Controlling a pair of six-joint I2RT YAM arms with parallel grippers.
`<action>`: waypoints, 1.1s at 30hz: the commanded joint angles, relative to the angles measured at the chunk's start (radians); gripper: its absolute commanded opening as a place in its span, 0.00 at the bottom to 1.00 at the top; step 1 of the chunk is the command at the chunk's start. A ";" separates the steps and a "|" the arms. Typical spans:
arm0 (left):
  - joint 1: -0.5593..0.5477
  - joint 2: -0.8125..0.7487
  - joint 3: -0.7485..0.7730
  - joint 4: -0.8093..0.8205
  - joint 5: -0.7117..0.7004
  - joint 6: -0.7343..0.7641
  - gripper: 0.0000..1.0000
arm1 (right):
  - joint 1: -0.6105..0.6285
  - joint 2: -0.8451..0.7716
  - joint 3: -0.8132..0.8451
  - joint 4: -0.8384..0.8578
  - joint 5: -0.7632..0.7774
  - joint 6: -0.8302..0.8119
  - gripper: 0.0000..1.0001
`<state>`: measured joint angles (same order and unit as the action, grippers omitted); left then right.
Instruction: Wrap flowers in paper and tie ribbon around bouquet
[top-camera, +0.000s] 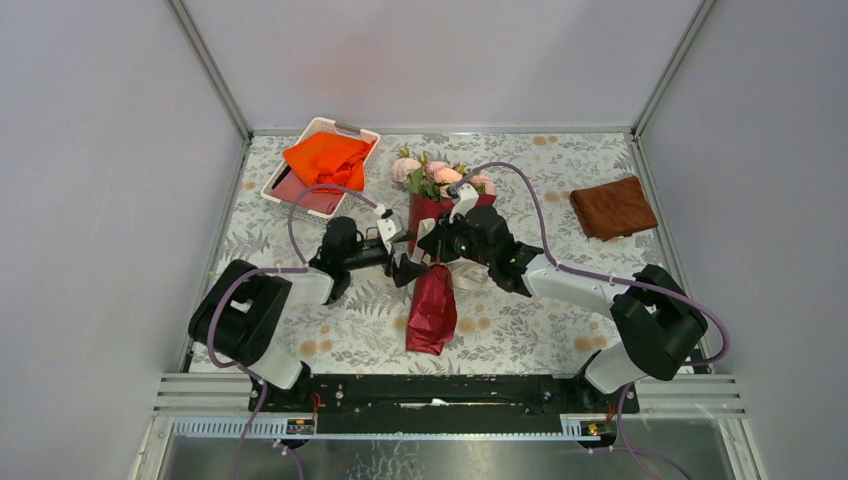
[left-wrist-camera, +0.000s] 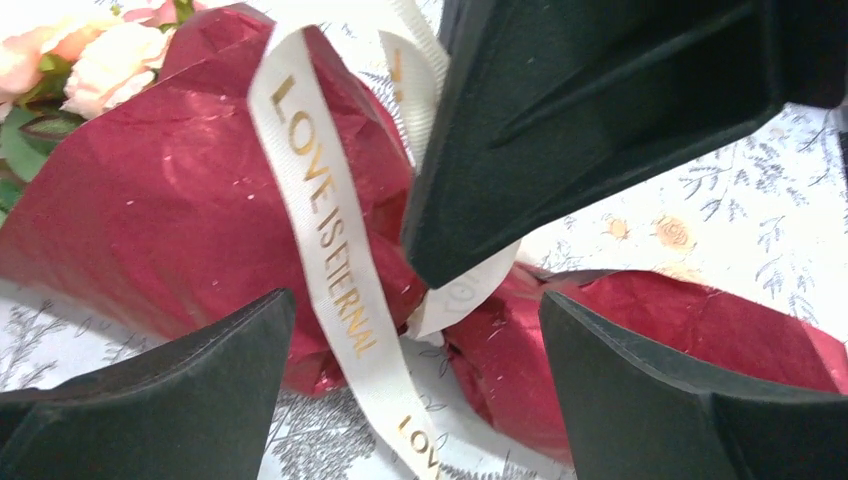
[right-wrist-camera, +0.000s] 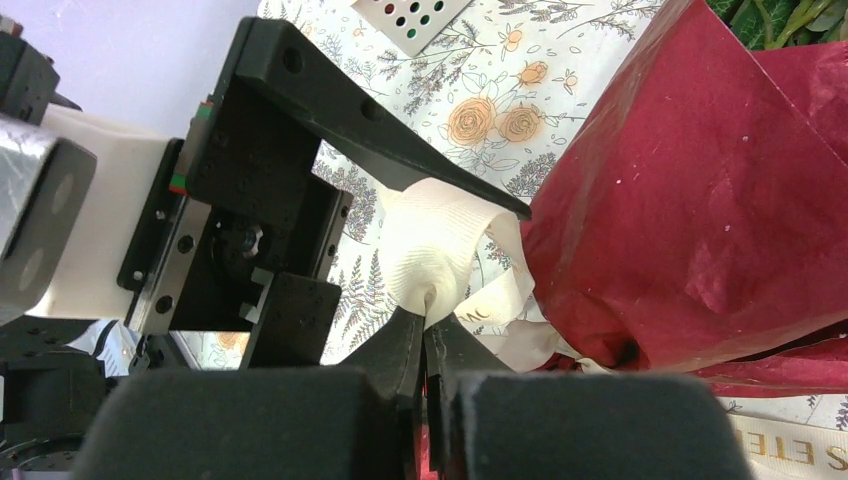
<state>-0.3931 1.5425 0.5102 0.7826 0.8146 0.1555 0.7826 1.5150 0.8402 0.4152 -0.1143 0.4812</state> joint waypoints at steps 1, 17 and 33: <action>-0.037 0.040 -0.036 0.316 -0.016 -0.112 0.99 | -0.001 -0.015 0.046 0.031 0.011 0.009 0.00; -0.108 0.117 -0.058 0.411 -0.150 -0.182 0.14 | -0.001 -0.012 0.051 0.025 -0.009 0.005 0.00; -0.125 0.082 -0.108 0.434 -0.199 -0.164 0.00 | -0.372 -0.294 -0.003 -0.879 0.275 0.085 0.81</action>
<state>-0.5014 1.6558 0.4339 1.1282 0.6365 -0.0353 0.6506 1.2835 0.9009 -0.1345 0.0692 0.5274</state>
